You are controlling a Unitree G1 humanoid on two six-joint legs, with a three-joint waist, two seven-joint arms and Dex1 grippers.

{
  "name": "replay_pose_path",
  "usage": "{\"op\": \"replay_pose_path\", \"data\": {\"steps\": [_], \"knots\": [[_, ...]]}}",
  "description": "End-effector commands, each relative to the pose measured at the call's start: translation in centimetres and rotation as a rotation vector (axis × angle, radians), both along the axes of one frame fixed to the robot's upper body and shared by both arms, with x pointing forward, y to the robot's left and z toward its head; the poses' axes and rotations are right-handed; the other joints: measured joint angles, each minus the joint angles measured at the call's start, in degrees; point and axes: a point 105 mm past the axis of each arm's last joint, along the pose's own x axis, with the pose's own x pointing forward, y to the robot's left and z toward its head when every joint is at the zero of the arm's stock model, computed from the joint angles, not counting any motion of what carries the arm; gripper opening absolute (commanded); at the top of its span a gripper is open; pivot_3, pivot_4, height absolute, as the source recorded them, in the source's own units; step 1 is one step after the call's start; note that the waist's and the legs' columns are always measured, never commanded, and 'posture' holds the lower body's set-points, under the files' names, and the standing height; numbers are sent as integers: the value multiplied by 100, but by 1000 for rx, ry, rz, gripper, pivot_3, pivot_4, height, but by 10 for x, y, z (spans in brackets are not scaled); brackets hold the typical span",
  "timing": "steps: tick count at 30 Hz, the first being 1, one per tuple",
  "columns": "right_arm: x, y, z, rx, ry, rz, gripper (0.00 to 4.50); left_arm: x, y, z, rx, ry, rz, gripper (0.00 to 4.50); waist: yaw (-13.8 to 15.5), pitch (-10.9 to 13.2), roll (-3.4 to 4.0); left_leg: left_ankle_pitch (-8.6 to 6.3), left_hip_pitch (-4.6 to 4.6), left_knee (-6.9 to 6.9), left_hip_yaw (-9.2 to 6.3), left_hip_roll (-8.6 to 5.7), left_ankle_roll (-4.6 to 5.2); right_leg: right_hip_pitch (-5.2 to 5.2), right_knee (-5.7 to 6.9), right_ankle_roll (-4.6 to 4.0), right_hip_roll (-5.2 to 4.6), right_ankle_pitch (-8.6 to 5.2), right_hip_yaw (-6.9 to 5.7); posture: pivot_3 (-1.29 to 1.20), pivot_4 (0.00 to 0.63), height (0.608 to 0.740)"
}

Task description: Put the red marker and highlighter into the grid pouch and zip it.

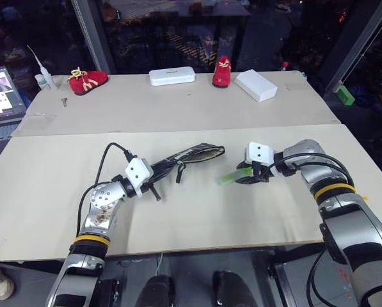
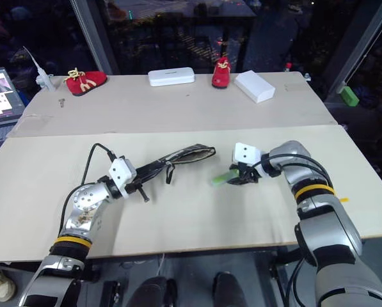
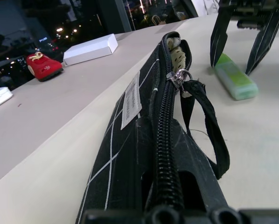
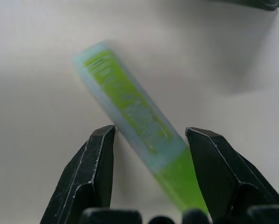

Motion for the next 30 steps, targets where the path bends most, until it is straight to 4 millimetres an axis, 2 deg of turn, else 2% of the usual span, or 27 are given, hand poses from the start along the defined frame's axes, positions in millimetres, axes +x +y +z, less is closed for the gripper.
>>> {"op": "replay_pose_path", "data": {"steps": [1,6,8,14,19,21,23,27,30], "knots": [[-4,4,-2,-43,45,57,2701,-1,0,14,-21,-45,8,0,-4,0,0,0,0,0,1,0,0,-1,0,0,-1,0,1,0,150,740],[-17,-3,-16,-111,195,94,2701,-1,2,16,-24,-47,22,0,2,-1,1,0,3,0,-1,1,0,1,3,-1,-1,0,0,0,150,740],[-16,-3,-17,-102,209,76,2701,-1,4,16,-24,-48,29,0,3,-1,2,0,3,-1,-2,2,0,2,3,0,-1,0,-1,0,150,740],[-9,-4,-15,-84,139,30,996,-3,6,16,-25,-46,36,0,-8,-2,2,0,19,-2,0,1,-4,15,4,-4,-12,3,1,0,150,740],[-8,-9,-4,-9,88,-6,984,-2,3,14,-27,-44,29,0,1,-2,2,3,30,-2,1,2,-9,21,6,-9,-15,7,0,0,150,740],[-6,-11,2,26,30,-33,984,-2,2,14,-28,-43,26,0,7,-2,2,3,24,-2,2,1,-9,15,6,-9,-17,7,1,0,150,740],[-4,-11,18,123,-17,-87,984,-2,1,13,-28,-42,23,0,17,-2,2,2,16,-2,1,0,-10,9,4,-9,-21,7,-1,0,150,740],[-23,-6,55,313,-66,-108,984,-1,0,11,-30,-38,18,0,35,0,5,2,-7,-5,-2,0,-11,-10,3,-8,-28,7,-6,0,150,740],[-42,-4,76,319,-160,-92,984,-1,-3,9,-28,-30,3,0,42,1,6,0,-7,-7,0,0,-13,-11,0,-7,-29,8,-7,0,150,740]]}}
